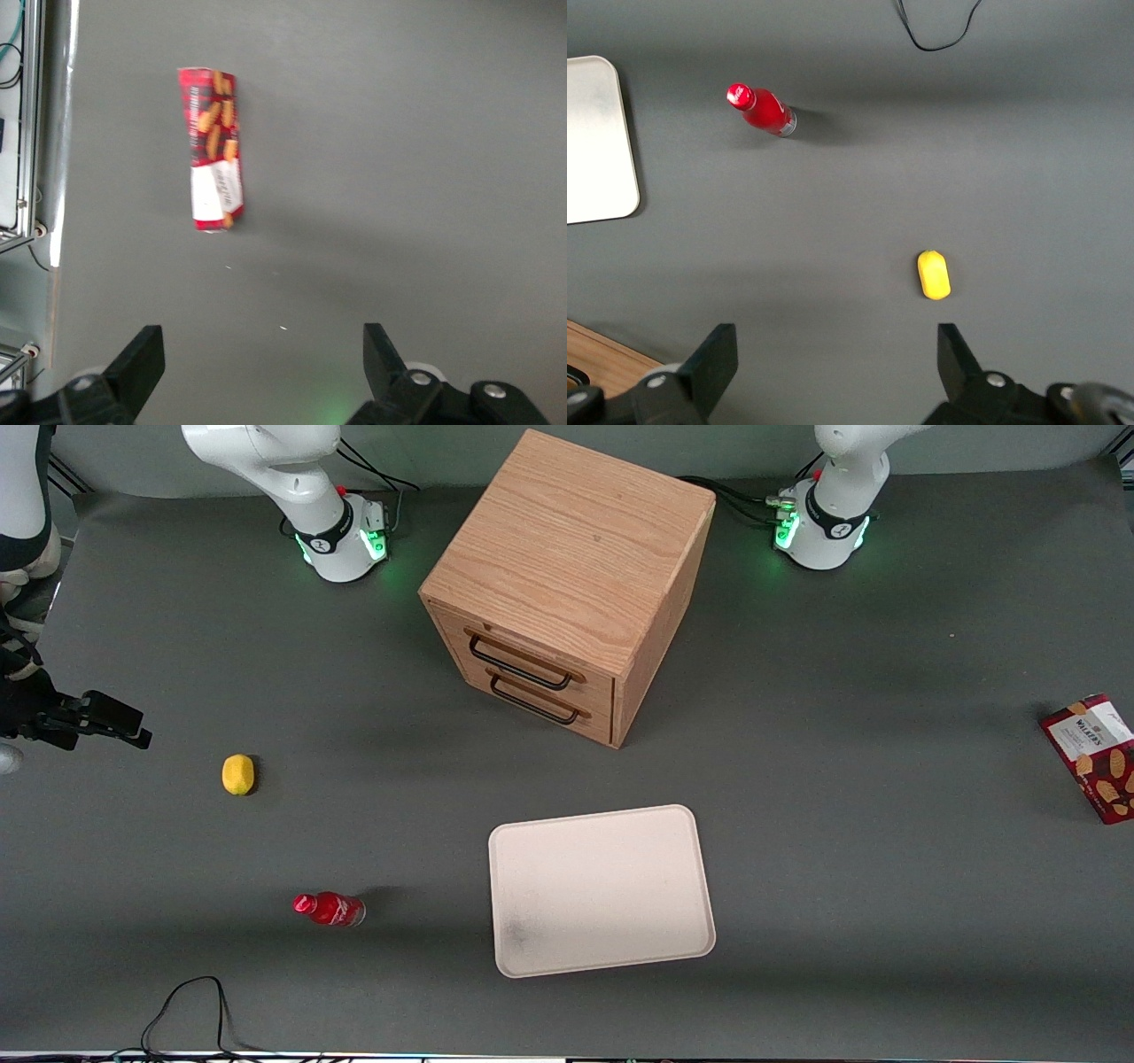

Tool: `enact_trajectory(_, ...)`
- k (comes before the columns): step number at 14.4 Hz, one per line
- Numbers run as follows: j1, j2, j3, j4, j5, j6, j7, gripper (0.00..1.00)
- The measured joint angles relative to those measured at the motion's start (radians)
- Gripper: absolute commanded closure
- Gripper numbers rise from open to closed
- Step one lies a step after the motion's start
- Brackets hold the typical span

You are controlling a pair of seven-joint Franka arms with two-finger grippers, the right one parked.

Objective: Place red cookie box on tray
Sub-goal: 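Lower the open left gripper around the box's end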

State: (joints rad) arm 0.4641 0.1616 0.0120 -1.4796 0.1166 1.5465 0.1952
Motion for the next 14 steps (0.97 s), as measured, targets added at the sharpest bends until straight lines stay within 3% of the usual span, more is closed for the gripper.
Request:
enact_trajectory(4,0.096,0.170,-0.001,0.168,-0.001,0.009,0.096,0.01)
enact_trajectory(8,0.116,0.341,-0.005,0.338,-0.004,0.018,0.102,0.01)
enact_trajectory(14,0.145,0.431,-0.005,0.386,-0.048,0.030,0.099,0.02)
